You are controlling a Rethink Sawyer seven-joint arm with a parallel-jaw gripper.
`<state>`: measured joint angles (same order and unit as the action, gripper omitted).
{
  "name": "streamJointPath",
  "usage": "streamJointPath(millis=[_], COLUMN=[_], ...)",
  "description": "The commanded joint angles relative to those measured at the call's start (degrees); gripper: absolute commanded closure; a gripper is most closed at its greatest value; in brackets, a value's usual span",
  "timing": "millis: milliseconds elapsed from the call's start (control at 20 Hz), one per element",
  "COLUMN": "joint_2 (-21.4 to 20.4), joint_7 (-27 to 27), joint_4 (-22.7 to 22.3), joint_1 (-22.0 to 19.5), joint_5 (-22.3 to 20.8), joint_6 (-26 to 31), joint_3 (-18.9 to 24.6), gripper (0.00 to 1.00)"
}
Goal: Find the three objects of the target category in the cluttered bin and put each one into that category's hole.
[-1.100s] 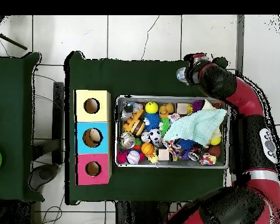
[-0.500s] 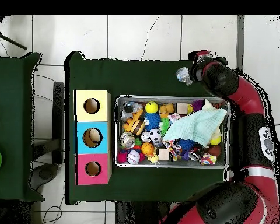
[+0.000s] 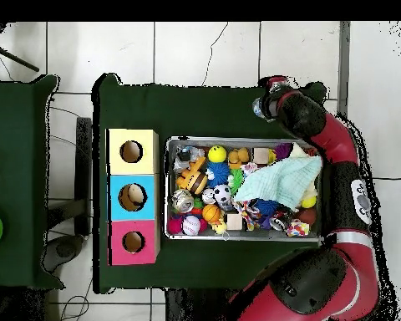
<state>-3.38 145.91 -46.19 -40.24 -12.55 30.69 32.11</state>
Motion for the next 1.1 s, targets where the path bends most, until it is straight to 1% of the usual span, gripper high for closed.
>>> streamJointPath(millis=[50,200,300,400,600,700,900,950,1050,1100], joint_2=[4.06,5.15,5.31,4.90,0.60,-1.06,-3.45,-3.79,-5.38,-6.65], joint_7=[-13.01,-13.85,-13.35,-11.29,-4.94,-2.49,1.28,2.22,4.31,5.84], joint_4=[2.88,3.85,3.58,2.38,-4.21,-6.78,-9.26,-9.21,-10.65,-12.04], joint_1=[1.14,1.05,0.95,1.07,0.90,0.76,1.24,1.56,1.88,2.14], joint_5=[1.79,1.59,1.63,2.14,3.25,3.89,4.88,5.13,5.63,5.93], joint_6=[6.65,5.94,6.06,6.83,11.02,12.62,15.11,15.94,17.49,18.01], joint_3=[6.36,7.40,7.75,7.29,3.51,2.00,-0.98,-1.82,-3.62,-4.71], gripper=[1.00,1.00,1.00,1.00,1.00,1.00,1.00,1.00,1.00,1.00])
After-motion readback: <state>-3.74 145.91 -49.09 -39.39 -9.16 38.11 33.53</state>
